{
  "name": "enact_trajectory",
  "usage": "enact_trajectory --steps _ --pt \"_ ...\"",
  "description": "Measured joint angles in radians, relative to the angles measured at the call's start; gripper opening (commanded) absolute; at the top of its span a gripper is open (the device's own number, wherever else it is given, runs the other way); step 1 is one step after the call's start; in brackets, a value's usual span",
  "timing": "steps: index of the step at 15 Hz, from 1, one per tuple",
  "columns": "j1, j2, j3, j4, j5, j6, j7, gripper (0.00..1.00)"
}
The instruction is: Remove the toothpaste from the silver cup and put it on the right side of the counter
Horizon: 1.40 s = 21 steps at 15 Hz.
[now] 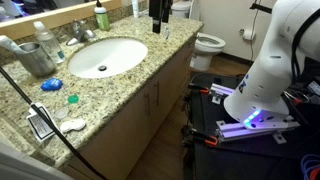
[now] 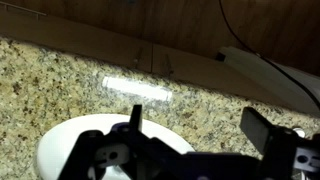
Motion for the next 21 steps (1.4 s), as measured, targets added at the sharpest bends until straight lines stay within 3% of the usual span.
enact_trajectory --steps 4,9,11,12,15,19,21 --pt "0.006 0.017 0.009 0.0 0.008 0.02 0.013 1.0" --pt "0.034 0.239 0.162 0.049 0.008 0.465 0.291 1.0" --pt "-0.01 0.349 0.252 0.118 -0.125 0.615 0.461 1.0" --pt "-0.064 0.402 0.304 0.168 -0.217 0.652 0.563 1.0" --pt "-0.235 0.516 0.417 0.351 -0.437 0.607 0.804 1.0" --pt "-0.259 0.548 0.431 0.41 -0.455 0.561 0.822 1.0" --pt "-0.258 0.571 0.435 0.45 -0.466 0.437 0.848 1.0"
